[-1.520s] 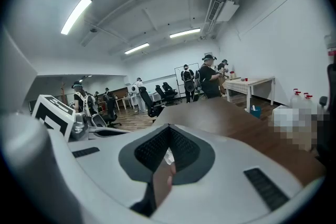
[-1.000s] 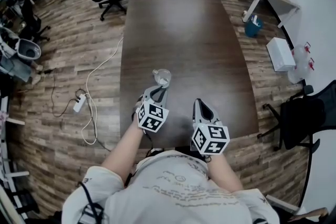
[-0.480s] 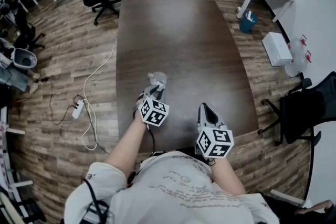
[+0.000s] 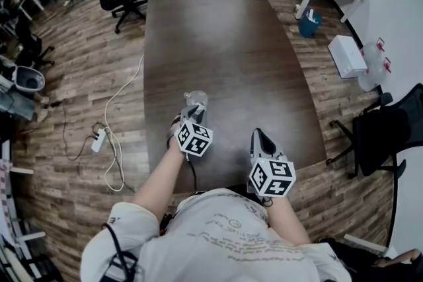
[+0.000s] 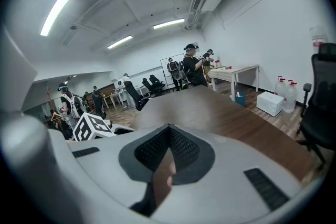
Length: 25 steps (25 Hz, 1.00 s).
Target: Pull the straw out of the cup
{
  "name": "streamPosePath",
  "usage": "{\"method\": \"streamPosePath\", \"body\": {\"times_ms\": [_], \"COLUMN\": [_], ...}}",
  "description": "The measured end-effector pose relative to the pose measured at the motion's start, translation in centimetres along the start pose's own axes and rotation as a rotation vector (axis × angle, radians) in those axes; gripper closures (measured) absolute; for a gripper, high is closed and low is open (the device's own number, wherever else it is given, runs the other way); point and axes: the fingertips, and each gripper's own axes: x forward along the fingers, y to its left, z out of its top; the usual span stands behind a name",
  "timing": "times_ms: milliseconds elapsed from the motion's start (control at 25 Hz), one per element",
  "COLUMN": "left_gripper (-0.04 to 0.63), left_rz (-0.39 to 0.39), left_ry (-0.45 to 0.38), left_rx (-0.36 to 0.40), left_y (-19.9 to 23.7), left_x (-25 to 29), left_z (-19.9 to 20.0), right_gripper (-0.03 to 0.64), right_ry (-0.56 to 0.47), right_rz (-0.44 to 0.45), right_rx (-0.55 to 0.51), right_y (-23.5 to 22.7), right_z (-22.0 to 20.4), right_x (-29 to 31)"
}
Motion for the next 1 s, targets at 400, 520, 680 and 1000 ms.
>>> {"method": "streamPosePath", "body": {"times_ms": [400,520,680,1000], "left_gripper": [0.520,0.520,0.520,0.540], "left_rz": [-0.020,-0.004,0.015,0.058], "left_ry": [0.016,0.031,0.034,0.023], "left_rx": [0.043,0.060,0.051,0.052], "left_y": [-0.7,-0.7,-0.3,0.6], "left_x": [1.3,1.9,2.1,1.2], "left_z": [0.3,0.2,0.2,0.7], "right_gripper": [0.601,0.601,0.601,0.601], "right_ry": [-0.006,-0.007,-0.008,-0.006], "right_rz": [-0.026,-0.031,-0.038,-0.017], "right_rx": [0.003,0.005,0.013,0.014], "right_y": [-0.5,-0.7,-1.0,-0.4], "right_z": [0.3,0.3,0.3,0.3], "right_x": [0.0,0.1,0.2,0.7]}}
